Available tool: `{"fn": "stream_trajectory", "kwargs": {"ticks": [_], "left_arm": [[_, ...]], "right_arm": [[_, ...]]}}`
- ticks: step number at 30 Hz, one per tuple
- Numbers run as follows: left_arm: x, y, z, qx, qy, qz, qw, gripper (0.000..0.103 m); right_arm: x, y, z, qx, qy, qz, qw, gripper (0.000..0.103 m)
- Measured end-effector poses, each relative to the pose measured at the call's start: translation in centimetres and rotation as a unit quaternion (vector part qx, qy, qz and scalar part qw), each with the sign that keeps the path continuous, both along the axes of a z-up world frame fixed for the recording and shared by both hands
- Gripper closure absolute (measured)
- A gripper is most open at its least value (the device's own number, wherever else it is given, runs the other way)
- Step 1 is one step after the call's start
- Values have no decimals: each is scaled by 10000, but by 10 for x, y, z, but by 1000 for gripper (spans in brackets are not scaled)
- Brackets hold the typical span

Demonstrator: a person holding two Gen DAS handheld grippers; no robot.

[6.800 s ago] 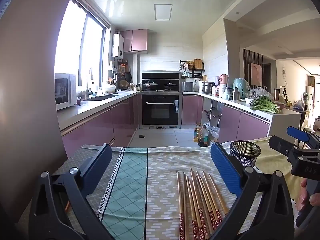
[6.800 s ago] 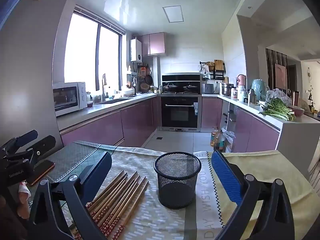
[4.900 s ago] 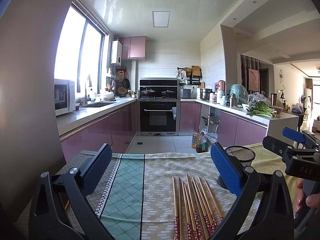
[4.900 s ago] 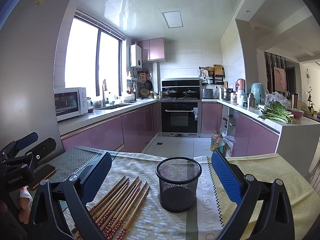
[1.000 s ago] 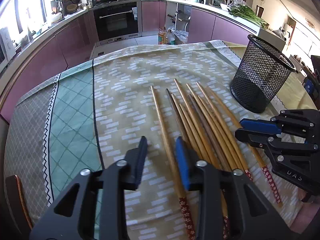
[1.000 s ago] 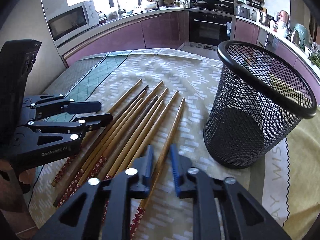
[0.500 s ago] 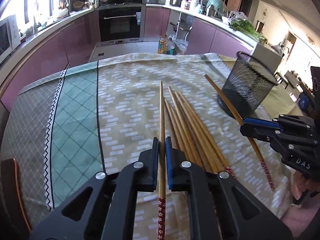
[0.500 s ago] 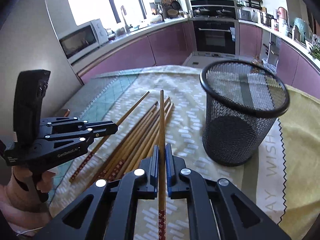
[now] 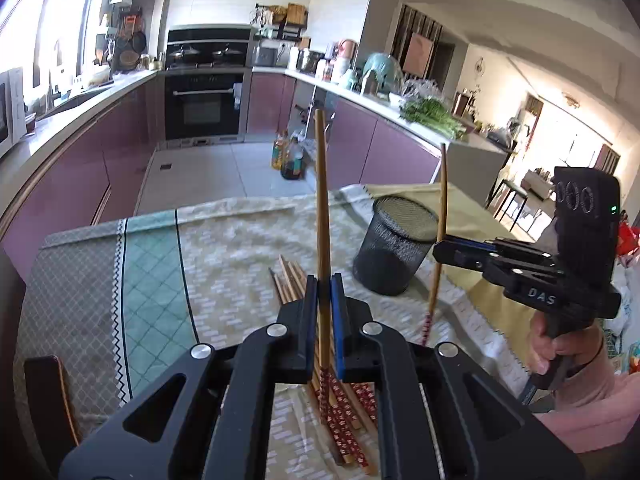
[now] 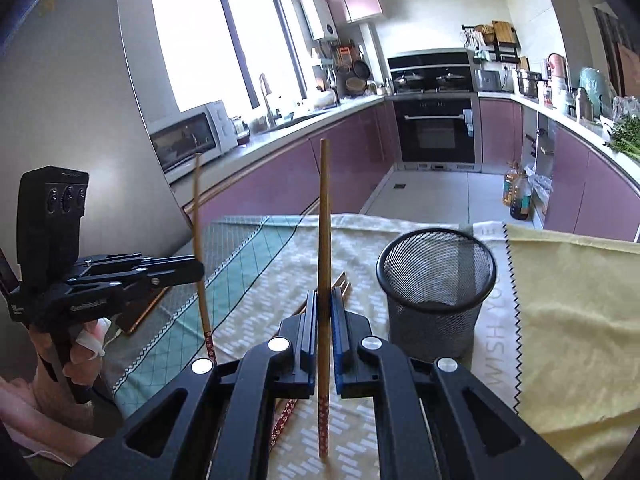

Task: Organize utensils
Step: 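Lift the left gripper's chopstick upright over the mesh cup while the right gripper carries its own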

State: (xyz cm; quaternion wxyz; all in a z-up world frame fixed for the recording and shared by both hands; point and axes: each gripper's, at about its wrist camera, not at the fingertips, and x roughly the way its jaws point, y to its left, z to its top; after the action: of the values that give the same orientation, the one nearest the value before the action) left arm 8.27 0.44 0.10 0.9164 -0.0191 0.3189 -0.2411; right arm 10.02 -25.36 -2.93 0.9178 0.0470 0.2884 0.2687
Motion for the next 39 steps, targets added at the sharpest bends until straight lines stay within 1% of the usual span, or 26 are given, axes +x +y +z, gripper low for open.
{"fn": "stream_trajectory", "kwargs": {"ticks": [3, 6, 11, 17, 21, 24, 27, 31, 35, 39], "left_arm": [[-7, 1, 18, -187, -196, -87, 9996, 96], [-5, 0, 33, -420, -336, -164, 9984, 96], [5, -19, 55, -693, -563, -308, 9955, 96], [28, -49, 74, -854, -760, -497, 9922, 96], [43, -67, 88, -957, -949, -513, 9896, 96], [54, -82, 91, -1011, -969, -568, 9885, 96], [69, -95, 82, -934, -899, -593, 9898, 96], [82, -115, 59, -723, -657, -619, 9933, 96], [92, -128, 32, -471, -364, -690, 9958, 96], [98, -134, 5, -246, -139, -765, 9967, 96]], "right_arm": [[-2, -8, 11, 93, -173, -24, 9998, 97], [-3, -15, 23, 145, -374, -60, 9992, 97], [-2, -30, 42, 251, -627, -85, 9977, 97], [4, -42, 64, 262, -990, -177, 9946, 97], [8, -50, 80, 275, -1242, -320, 9914, 97], [16, -58, 86, 267, -1342, -437, 9896, 97], [27, -61, 81, 197, -1287, -519, 9901, 97], [41, -59, 64, 37, -1047, -546, 9930, 97], [51, -56, 44, -147, -666, -470, 9966, 97], [61, -53, 27, -295, -248, -349, 9986, 97]]}}
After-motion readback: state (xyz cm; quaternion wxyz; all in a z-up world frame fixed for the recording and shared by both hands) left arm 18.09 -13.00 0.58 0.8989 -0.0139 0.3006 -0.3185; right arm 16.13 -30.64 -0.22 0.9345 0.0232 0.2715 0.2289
